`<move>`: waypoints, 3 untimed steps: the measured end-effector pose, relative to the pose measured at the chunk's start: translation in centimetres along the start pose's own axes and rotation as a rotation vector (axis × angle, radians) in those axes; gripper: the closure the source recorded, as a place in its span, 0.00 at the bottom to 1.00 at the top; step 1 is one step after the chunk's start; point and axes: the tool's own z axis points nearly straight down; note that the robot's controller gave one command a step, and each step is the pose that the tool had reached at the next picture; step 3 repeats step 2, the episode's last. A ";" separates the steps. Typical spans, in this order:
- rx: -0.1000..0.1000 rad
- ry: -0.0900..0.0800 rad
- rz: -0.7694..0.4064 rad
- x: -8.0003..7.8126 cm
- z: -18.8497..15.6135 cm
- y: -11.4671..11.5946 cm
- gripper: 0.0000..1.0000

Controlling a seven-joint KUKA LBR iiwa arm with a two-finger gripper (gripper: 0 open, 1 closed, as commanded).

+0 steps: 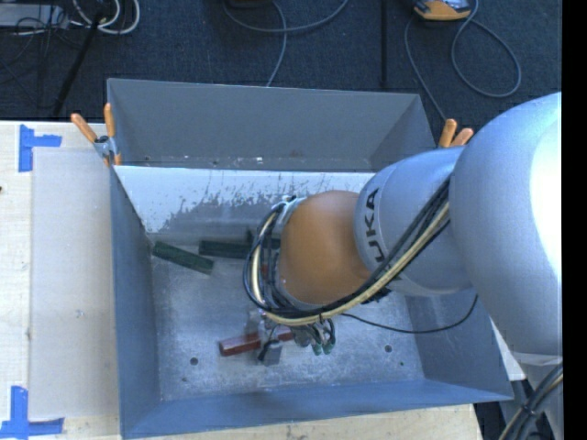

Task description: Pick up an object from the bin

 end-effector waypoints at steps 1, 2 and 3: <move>0.000 -0.011 -0.016 -1.6 -11.6 2.2 1.00; -0.001 -0.009 -0.024 -3.7 -16.8 4.6 1.00; -0.001 -0.009 -0.024 -3.7 -16.8 4.6 1.00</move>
Offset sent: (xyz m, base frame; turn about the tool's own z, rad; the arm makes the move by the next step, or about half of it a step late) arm 0.0096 0.0236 0.1115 -0.0144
